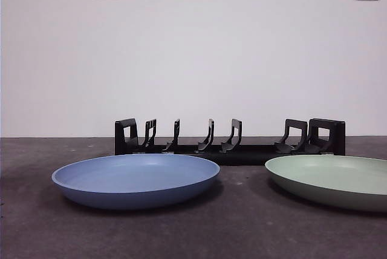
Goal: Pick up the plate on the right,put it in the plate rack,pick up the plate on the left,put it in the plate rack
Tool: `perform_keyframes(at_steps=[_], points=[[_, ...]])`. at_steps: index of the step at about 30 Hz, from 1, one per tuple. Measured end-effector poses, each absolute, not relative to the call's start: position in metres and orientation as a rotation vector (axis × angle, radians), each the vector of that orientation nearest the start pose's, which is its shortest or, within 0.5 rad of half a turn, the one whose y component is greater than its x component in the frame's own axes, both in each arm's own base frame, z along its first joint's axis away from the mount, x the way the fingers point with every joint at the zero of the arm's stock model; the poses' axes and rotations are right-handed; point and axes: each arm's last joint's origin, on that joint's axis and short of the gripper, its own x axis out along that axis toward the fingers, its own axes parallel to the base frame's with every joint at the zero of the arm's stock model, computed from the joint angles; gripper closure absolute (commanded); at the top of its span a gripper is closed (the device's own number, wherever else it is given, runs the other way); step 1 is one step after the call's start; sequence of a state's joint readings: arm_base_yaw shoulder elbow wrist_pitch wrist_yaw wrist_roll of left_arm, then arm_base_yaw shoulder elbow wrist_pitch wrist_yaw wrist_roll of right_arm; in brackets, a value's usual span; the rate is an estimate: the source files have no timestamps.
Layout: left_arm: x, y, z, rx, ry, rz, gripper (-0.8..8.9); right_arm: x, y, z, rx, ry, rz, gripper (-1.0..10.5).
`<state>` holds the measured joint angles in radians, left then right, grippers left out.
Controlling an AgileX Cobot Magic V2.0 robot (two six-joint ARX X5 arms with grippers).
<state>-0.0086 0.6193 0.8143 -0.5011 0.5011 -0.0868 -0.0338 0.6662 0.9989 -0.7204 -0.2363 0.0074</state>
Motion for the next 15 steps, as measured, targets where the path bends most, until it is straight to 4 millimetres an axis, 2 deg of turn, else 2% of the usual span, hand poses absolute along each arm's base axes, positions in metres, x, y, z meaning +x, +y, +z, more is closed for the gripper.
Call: perform_keyframes(at_steps=[4, 11, 13, 15], points=[[0.123, -0.016, 0.344, -0.133, 0.336, -0.502, 8.20, 0.116, 0.003, 0.375, 0.036, 0.404, 0.207, 9.6], [0.121, -0.018, 0.349, -0.104, 0.344, -0.531, 8.08, 0.116, 0.004, 0.373, 0.038, 0.435, 0.231, 9.4], [0.121, -0.019, 0.349, -0.103, 0.343, -0.555, 7.28, 0.116, 0.004, 0.373, 0.038, 0.437, 0.237, 9.3], [0.121, -0.020, 0.349, -0.104, 0.343, -0.572, 5.22, 0.116, 0.004, 0.373, 0.036, 0.436, 0.240, 8.3]])
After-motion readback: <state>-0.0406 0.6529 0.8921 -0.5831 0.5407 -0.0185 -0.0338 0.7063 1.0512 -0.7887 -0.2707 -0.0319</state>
